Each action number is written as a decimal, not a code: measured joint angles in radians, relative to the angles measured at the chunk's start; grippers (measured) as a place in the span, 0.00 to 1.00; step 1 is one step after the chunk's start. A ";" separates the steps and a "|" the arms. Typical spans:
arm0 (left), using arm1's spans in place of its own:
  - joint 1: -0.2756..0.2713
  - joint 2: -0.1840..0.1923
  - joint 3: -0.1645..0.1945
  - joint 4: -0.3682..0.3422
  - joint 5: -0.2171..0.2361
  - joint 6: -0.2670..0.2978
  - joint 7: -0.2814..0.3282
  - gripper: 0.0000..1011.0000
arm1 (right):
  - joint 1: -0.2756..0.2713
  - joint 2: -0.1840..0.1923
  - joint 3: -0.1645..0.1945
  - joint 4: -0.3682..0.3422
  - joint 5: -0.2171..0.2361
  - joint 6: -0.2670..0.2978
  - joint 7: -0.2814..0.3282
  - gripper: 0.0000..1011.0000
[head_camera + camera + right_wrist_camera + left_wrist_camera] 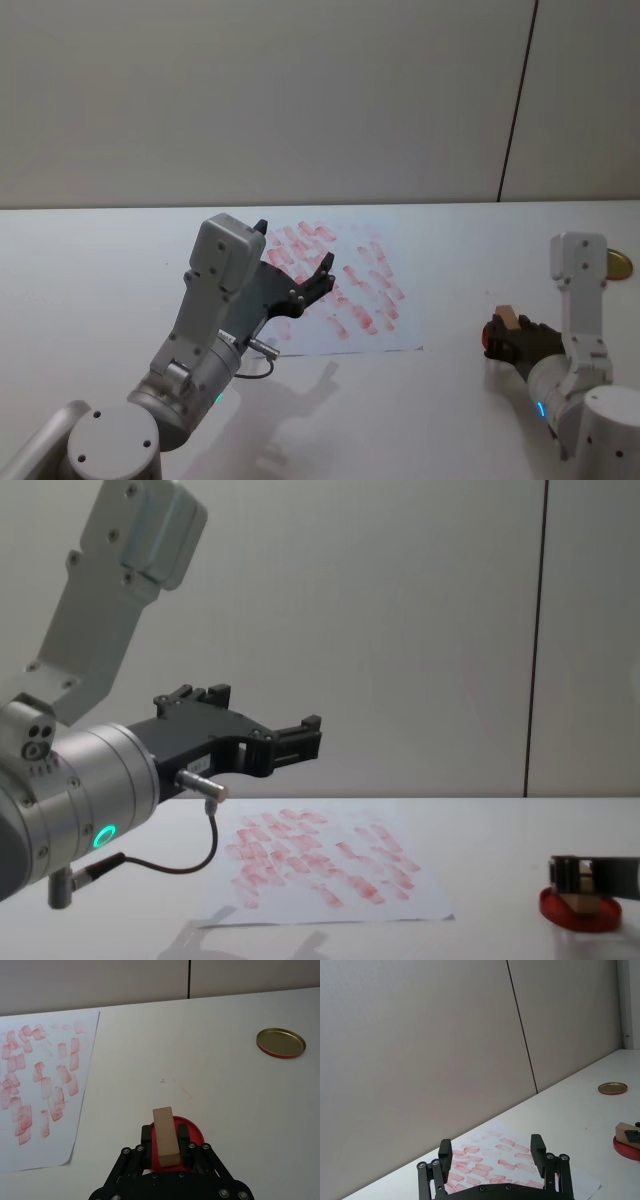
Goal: Use the one hand to pick up the stamp and affix it onto the A4 paper.
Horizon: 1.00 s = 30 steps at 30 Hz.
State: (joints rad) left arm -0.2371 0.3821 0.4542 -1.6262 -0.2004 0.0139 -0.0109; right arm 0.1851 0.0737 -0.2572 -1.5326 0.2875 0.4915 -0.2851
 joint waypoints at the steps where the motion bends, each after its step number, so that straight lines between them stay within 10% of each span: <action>1: 0.000 0.000 0.000 0.000 0.000 0.000 0.000 0.98 | 0.001 -0.002 0.001 0.000 -0.003 0.010 -0.009 0.30; 30: 0.000 0.000 0.000 0.000 0.000 0.000 0.000 0.98 | 0.006 -0.017 0.007 -0.035 -0.067 0.008 0.010 0.21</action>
State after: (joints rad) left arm -0.2371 0.3821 0.4542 -1.6262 -0.2004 0.0139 -0.0109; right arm 0.1908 0.0564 -0.2502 -1.5672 0.2206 0.5000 -0.2750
